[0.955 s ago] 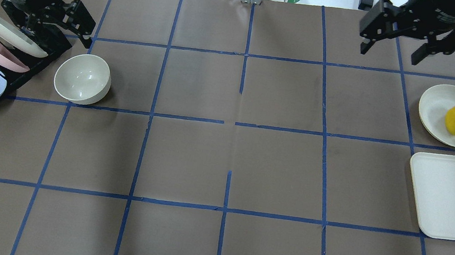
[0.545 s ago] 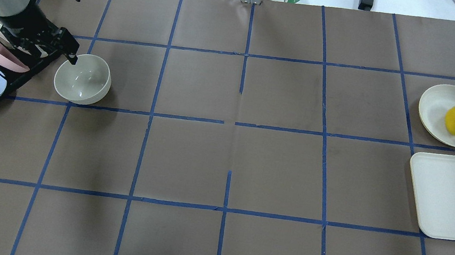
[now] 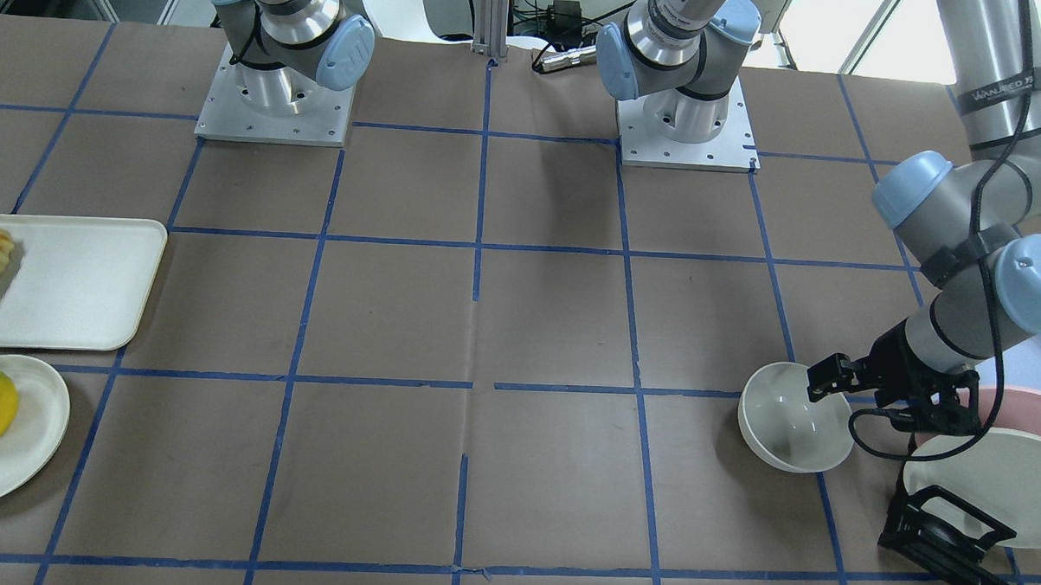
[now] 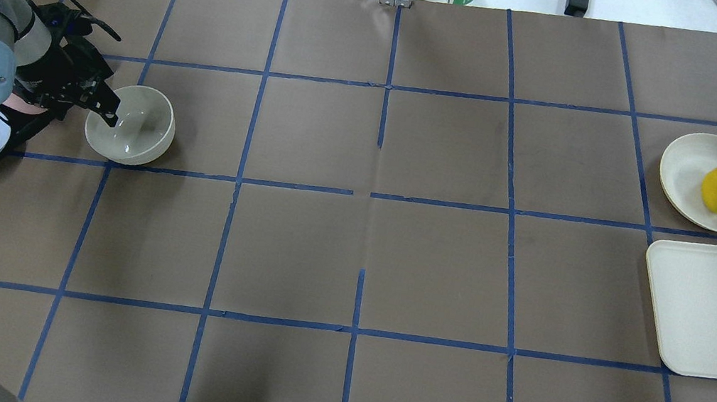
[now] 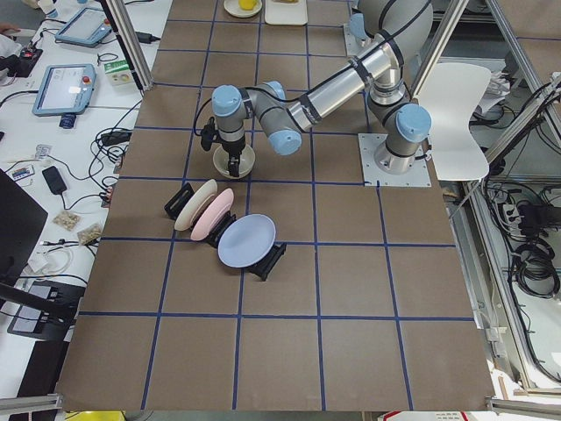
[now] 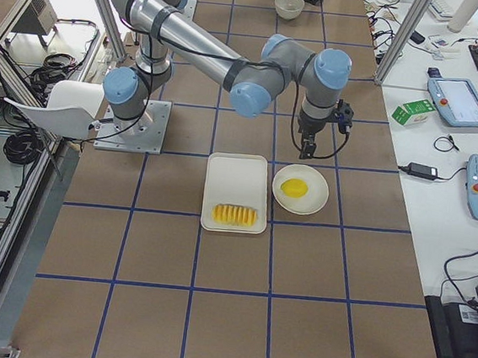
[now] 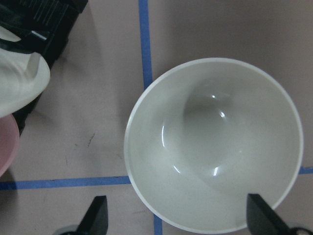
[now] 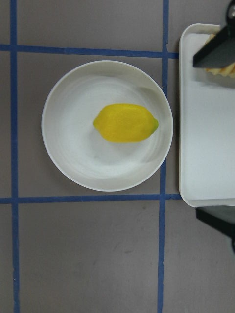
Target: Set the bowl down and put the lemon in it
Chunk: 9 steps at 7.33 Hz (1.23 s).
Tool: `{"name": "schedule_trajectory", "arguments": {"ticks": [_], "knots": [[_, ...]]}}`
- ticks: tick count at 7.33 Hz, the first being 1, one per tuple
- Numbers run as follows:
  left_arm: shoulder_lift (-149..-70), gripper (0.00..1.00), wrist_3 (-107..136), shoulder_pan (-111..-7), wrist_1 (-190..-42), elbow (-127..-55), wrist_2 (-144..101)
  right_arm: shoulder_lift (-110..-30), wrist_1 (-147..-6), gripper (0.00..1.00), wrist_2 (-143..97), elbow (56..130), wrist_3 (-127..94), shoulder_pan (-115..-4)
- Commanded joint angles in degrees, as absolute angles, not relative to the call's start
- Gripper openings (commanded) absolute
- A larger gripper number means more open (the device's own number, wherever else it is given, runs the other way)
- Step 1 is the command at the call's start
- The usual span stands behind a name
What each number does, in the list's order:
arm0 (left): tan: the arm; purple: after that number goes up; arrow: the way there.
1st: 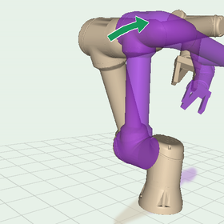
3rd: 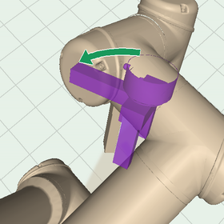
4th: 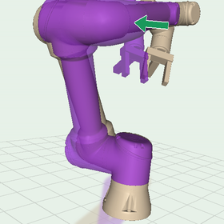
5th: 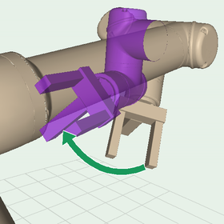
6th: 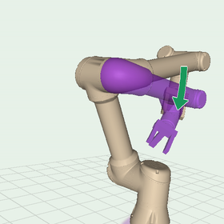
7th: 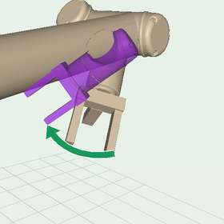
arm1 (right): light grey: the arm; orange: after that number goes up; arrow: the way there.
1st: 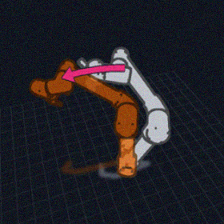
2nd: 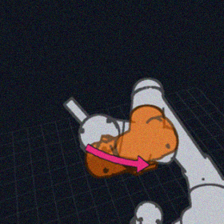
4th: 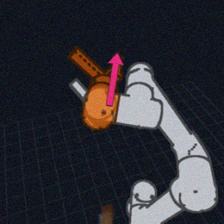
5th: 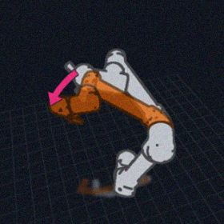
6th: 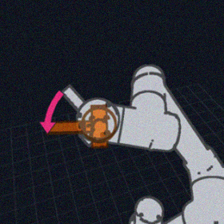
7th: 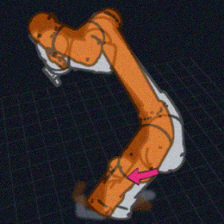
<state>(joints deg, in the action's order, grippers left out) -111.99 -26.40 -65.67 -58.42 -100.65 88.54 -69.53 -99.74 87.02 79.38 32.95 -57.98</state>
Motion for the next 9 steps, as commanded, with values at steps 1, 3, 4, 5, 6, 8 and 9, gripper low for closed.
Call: {"name": "schedule_trajectory", "arguments": {"ticks": [1,3,4,5,6,8,9], "knots": [[-114.60,0.97,-26.72,-65.30,-56.52,-100.55,86.59,-61.65,-107.80,1.00,87.10,79.36,35.23,-57.92],[-115.40,0.58,-26.11,-65.30,-56.51,-100.28,85.87,-58.02,-109.07,1.00,86.66,80.15,35.33,-57.92],[-115.40,0.39,-26.19,-65.30,-56.69,-100.28,85.87,-56.01,-109.07,1.00,87.27,80.42,35.94,-57.92],[-115.31,0.23,-26.54,-65.22,-56.78,-100.28,85.87,-54.51,-109.51,1.00,88.15,80.42,37.51,-57.92],[-115.40,0.13,-26.46,-65.21,-56.60,-100.28,85.96,-53.54,-109.69,1.00,90.16,80.59,37.79,-57.92],[-115.84,0.00,-26.63,-65.21,-56.51,-100.20,86.04,-53.35,-111.87,1.00,90.62,82.17,37.71,-57.92],[-115.75,0.00,-26.54,-65.21,-56.60,-99.93,85.87,-53.26,-113.28,0.93,90.44,83.40,37.62,-57.92]]}}
